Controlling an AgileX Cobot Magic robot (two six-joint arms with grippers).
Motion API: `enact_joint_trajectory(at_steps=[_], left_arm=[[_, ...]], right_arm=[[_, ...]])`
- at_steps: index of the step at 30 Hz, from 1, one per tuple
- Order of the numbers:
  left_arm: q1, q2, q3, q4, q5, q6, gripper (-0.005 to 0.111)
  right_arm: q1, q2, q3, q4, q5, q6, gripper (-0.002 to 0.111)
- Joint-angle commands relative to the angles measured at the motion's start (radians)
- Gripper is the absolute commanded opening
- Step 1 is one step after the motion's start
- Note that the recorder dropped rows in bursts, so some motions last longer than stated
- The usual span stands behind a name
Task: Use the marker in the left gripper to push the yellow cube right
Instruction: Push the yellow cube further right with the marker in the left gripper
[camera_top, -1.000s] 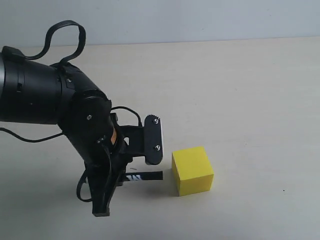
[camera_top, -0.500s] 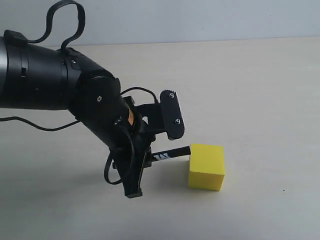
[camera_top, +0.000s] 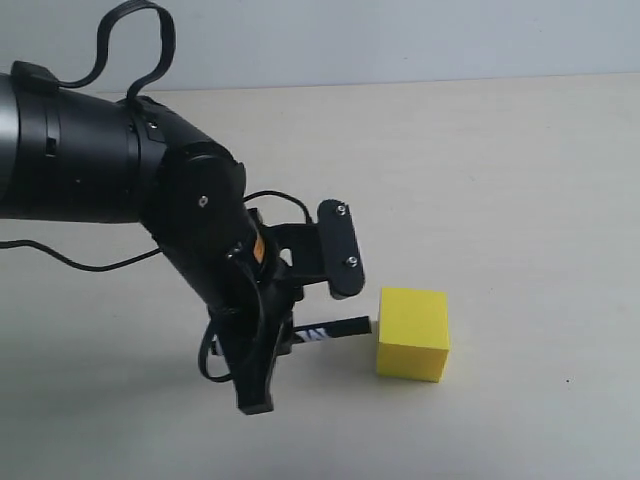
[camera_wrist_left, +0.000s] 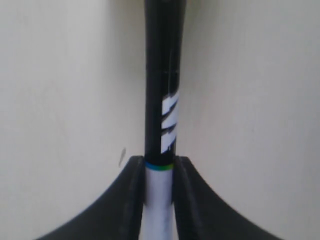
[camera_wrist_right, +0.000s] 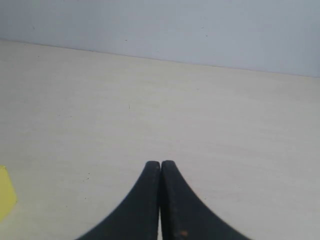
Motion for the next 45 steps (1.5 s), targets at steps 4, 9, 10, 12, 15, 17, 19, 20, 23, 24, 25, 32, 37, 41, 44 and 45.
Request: enact_joint_trajectory(at_steps=[4,9,10,12,15,17,19,20,23,24,25,32,37,41,44,45], left_arm=[[-0.049,0.059,-0.101,-0.033,-0.042,-0.001,0.000],[0.001,0.057,-0.101,-0.015,0.076,-0.032,0.000],[0.009,0.057,-0.101,-0.015,0.106,-0.055,0.000],[0.017,0.057,-0.101,-0.015,0.159,-0.088,0.000],[0.014,0.057,-0.101,-0.020,0.193,-0.106,0.000],[0.005,0.061,-0.101,-0.025,0.168,-0.107,0.000],[-0.017,0.077,-0.104,-0.025,0.108,-0.107,0.000],[-0.023,0.091,-0.109,-0.028,0.082,-0.107,0.000],[-0.054,0.151,-0.169,-0.049,0.045,-0.107,0.000],[-0.066,0.173,-0.201,-0.051,0.050,-0.107,0.000],[-0.075,0.192,-0.233,-0.051,0.055,-0.107,0.000],[-0.070,0.230,-0.304,-0.037,0.199,-0.107,0.000],[-0.056,0.230,-0.299,-0.035,0.241,-0.112,0.000],[-0.064,0.230,-0.299,-0.044,0.140,-0.112,0.000],[-0.083,0.242,-0.315,-0.095,0.038,-0.105,0.000],[-0.089,0.245,-0.324,-0.110,0.012,-0.098,0.000]], right_arm=[[-0.005,-0.005,0.003,0.000,-0.010,-0.009,0.000],[-0.005,-0.005,0.003,0.003,-0.010,-0.009,0.000],[-0.005,-0.005,0.003,0.001,-0.010,-0.009,0.000],[-0.005,-0.005,0.003,0.001,-0.010,-0.009,0.000],[-0.005,-0.005,0.003,0.001,-0.010,-0.009,0.000],[-0.005,-0.005,0.003,0.001,-0.010,-0.009,0.000],[-0.005,-0.005,0.003,0.001,-0.010,-0.009,0.000],[-0.005,-0.005,0.003,0.001,-0.010,-0.009,0.000],[-0.005,-0.005,0.003,-0.002,-0.010,-0.009,0.000],[-0.005,-0.005,0.003,-0.002,-0.010,-0.009,0.000],[-0.005,-0.005,0.003,-0.002,-0.010,-0.009,0.000],[-0.005,-0.005,0.003,-0.002,-0.010,-0.009,0.000],[-0.005,-0.005,0.003,-0.002,-0.010,-0.009,0.000],[-0.005,-0.005,0.003,-0.002,-0.010,-0.009,0.000],[-0.005,-0.005,0.003,-0.002,-0.010,-0.009,0.000],[-0.005,-0.005,0.003,-0.002,-0.010,-0.009,0.000]])
